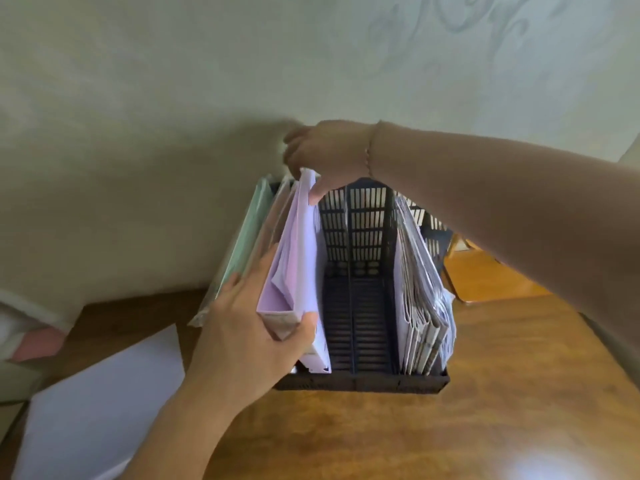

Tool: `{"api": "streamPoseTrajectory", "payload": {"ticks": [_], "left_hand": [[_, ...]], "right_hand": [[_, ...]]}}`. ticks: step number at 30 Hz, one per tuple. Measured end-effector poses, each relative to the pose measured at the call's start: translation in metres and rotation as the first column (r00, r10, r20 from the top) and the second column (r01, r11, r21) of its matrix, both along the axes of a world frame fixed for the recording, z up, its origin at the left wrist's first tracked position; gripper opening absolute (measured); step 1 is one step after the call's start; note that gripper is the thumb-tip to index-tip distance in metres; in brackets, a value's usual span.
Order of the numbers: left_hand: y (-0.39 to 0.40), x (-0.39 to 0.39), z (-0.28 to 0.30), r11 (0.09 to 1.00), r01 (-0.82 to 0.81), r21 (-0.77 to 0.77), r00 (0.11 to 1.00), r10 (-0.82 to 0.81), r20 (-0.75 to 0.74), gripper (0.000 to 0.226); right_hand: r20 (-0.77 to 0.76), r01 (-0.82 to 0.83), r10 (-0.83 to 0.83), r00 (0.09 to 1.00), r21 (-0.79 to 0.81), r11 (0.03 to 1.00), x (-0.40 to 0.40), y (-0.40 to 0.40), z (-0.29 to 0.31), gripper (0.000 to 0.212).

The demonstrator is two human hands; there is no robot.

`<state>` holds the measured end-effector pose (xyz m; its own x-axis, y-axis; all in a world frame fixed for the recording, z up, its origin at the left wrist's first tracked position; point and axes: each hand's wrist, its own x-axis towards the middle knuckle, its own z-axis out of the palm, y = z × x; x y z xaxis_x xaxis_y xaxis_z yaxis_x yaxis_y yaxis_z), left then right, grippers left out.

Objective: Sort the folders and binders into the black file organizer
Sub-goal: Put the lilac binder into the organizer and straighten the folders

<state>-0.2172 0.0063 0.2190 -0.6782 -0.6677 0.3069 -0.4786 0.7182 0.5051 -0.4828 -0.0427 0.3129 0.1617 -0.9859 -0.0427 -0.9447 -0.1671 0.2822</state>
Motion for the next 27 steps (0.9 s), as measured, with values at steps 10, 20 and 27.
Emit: {"api": "streamPoseTrajectory", "payload": {"ticks": [10,20,27], "left_hand": [[-0.004,0.000,-0.002,1.000,0.008,-0.009,1.000,-0.008,0.017,0.100],[-0.013,0.000,-0.005,0.998,0.059,-0.030,0.995,-0.061,-0.073,0.084],[-0.010,-0.005,-0.009,0.967,0.121,-0.223,0.991,-0.105,0.083,0.081]], "right_hand": [[0.171,0.006,0.030,0.985,-0.209,0.978,-0.006,-0.010,-0.037,0.049],[0.309,0.092,-0.007,0.951,-0.259,0.961,-0.007,-0.004,-0.043,0.043],[0.127,0.111,-0.093,0.988,-0.145,0.983,-0.015,0.006,-0.059,0.052]]}}
